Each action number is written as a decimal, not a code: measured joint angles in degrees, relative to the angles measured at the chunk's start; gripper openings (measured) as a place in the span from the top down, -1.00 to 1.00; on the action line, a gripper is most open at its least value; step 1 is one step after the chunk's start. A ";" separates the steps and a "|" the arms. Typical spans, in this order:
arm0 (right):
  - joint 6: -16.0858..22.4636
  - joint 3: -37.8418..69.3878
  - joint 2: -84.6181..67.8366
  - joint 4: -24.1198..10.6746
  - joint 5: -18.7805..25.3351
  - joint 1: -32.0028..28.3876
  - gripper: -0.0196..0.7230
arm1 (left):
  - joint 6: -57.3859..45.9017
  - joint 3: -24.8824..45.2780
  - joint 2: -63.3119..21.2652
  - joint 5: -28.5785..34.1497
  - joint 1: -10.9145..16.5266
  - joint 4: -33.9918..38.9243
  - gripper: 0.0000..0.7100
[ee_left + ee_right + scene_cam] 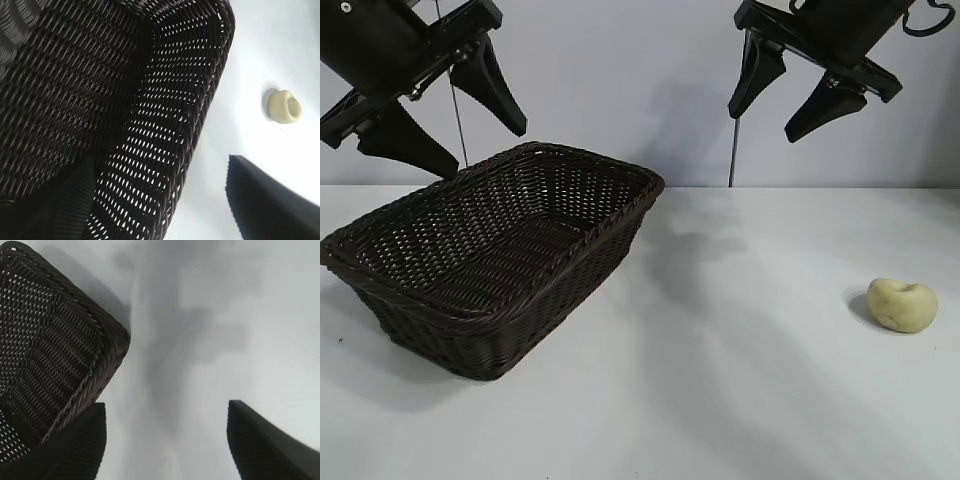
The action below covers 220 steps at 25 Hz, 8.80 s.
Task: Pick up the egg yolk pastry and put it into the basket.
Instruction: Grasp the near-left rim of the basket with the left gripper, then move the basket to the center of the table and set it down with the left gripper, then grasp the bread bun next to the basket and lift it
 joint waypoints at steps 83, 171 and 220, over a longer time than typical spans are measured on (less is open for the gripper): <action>0.00 0.00 0.00 0.01 4.57 0.00 -0.39 | -55.50 19.91 -6.13 -12.22 -0.18 25.31 -0.50; 0.00 0.00 0.00 -0.81 7.25 0.00 -0.39 | -6.06 -18.05 23.46 13.15 -0.01 15.13 -0.57; 0.00 0.00 0.00 -1.13 8.29 0.00 -0.39 | 1.02 1.53 -1.01 1.89 -0.01 -3.82 -0.59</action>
